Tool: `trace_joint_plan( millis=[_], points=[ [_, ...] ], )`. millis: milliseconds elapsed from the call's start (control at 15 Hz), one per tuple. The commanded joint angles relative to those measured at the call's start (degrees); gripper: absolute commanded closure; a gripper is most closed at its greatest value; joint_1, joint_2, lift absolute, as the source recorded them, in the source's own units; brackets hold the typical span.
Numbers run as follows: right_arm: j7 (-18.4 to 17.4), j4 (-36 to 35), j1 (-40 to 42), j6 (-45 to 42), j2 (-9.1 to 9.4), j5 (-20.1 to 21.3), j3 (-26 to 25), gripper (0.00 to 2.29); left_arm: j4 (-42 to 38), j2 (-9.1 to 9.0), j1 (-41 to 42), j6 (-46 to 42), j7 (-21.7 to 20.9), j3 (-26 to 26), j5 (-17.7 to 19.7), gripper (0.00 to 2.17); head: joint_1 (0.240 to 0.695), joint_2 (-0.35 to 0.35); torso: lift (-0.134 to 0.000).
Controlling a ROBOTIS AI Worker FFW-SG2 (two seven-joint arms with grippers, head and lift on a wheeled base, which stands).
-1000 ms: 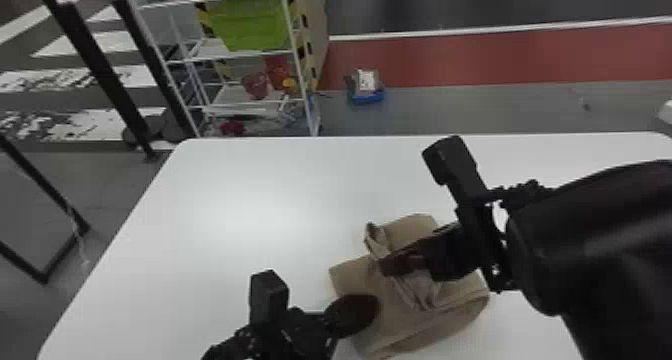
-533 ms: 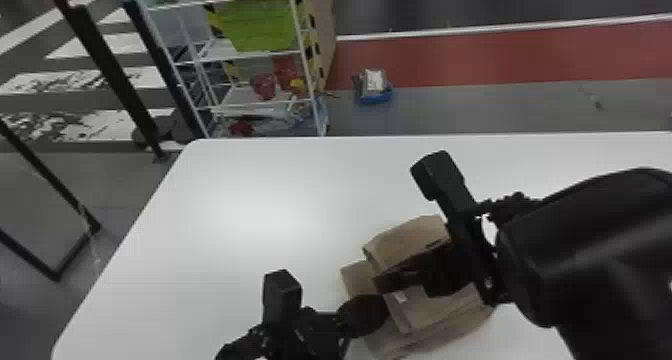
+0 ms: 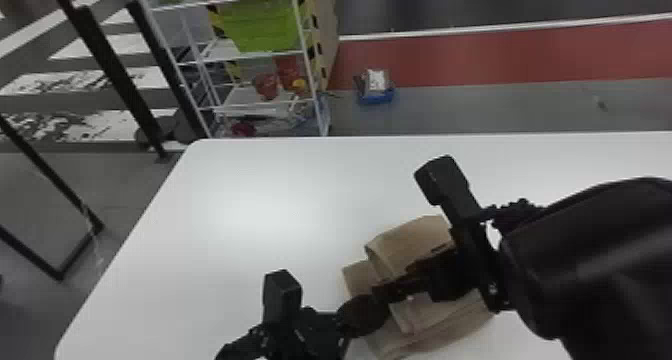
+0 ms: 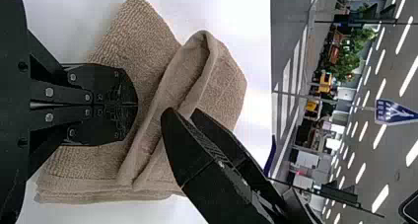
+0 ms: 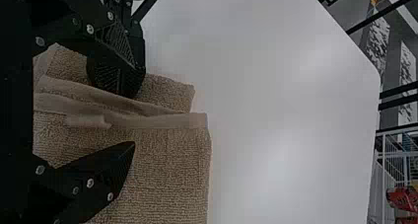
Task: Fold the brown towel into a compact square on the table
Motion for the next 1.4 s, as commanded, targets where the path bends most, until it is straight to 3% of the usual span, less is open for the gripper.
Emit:
trace_joint_plan(
  millis=[0,200,333,533,867,1000,1133,1200,1333],
  points=[
    [-0.09,0.68,-0.07,0.47,0.05,0.71,0.63,0.09,-0.16,-0.04,0.0,-0.2,0.0,0.07,0.06,1.94,0.695,0.216,-0.124],
    [-0.79,4.37,-1.39,0.47,0.05,1.5,1.68,0.22,-0.16,0.14,0.09,-0.73,-0.09,0.42,0.42,1.94,0.695,0.213,-0.124],
    [-1.06,3.23,-0.24,0.47,0.05,0.8,1.68,0.2,-0.07,0.23,0.09,-0.73,-0.09,0.59,0.68,1.94,0.695,0.209,-0.124],
    [-0.62,-4.07,2.57,0.47,0.05,-1.67,-1.04,0.17,-0.25,0.23,0.62,-0.73,-0.27,0.5,0.94,1.94,0.695,0.225,-0.124],
    [2.64,-13.56,4.41,0.47,0.05,-1.49,-8.51,0.18,-8.07,0.14,1.76,2.08,-0.88,3.76,4.28,1.94,0.695,0.222,-0.124],
    [6.94,-15.67,6.08,0.47,0.05,-1.58,-11.32,0.64,-9.92,-0.13,2.29,2.08,-0.88,5.07,5.69,1.94,0.695,0.212,-0.124],
    [11.51,-18.22,9.25,0.47,0.05,-2.02,-14.4,1.58,-10.35,-0.48,2.2,0.67,-0.62,7.1,7.18,1.94,0.695,0.208,-0.124],
    [13.27,-19.98,11.09,0.47,0.05,-1.93,-16.33,1.83,-10.18,-0.57,1.58,0.67,-0.27,7.89,7.27,1.94,0.695,0.216,-0.124],
    [16.87,-21.91,14.26,0.47,0.05,-2.02,-20.11,1.95,-8.77,-0.57,0.0,0.5,-0.27,9.12,8.06,1.94,0.695,0.223,-0.124]
  ],
)
